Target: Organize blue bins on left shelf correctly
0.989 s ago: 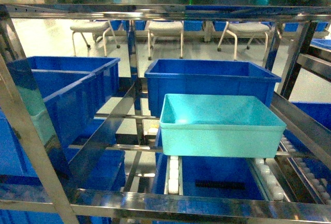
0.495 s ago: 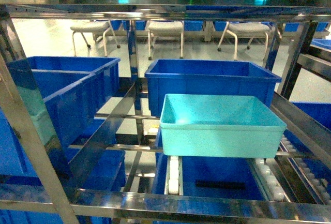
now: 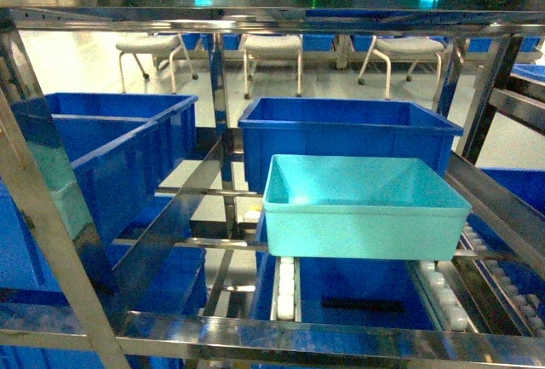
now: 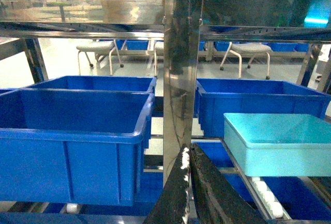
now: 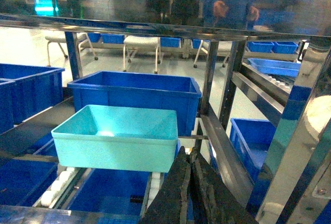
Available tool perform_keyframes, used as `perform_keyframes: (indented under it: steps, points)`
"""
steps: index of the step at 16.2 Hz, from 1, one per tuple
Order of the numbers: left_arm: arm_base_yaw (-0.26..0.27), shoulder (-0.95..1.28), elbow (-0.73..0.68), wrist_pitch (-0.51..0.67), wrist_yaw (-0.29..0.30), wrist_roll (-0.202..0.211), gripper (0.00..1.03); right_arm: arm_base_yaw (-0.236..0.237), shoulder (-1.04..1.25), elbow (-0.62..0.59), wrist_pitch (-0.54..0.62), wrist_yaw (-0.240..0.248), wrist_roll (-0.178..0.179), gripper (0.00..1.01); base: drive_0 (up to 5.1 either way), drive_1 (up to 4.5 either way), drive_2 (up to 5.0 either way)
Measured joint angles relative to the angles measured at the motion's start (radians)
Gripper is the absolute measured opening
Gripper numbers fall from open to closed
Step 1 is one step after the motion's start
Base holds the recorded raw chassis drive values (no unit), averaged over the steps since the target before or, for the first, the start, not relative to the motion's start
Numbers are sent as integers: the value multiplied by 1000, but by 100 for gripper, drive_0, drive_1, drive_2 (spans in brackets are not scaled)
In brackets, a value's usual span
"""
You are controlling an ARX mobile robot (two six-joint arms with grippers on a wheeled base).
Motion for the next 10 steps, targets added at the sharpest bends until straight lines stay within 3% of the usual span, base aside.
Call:
perform_keyframes:
  steps: [4, 10]
  points:
    - [0, 0, 0, 0, 0, 0, 2, 0, 0, 0, 0, 0, 0, 6, 0, 0, 0]
    - [0, 0, 0, 0, 0, 0, 78, 0, 0, 0, 0, 0, 0, 83, 0, 0, 0]
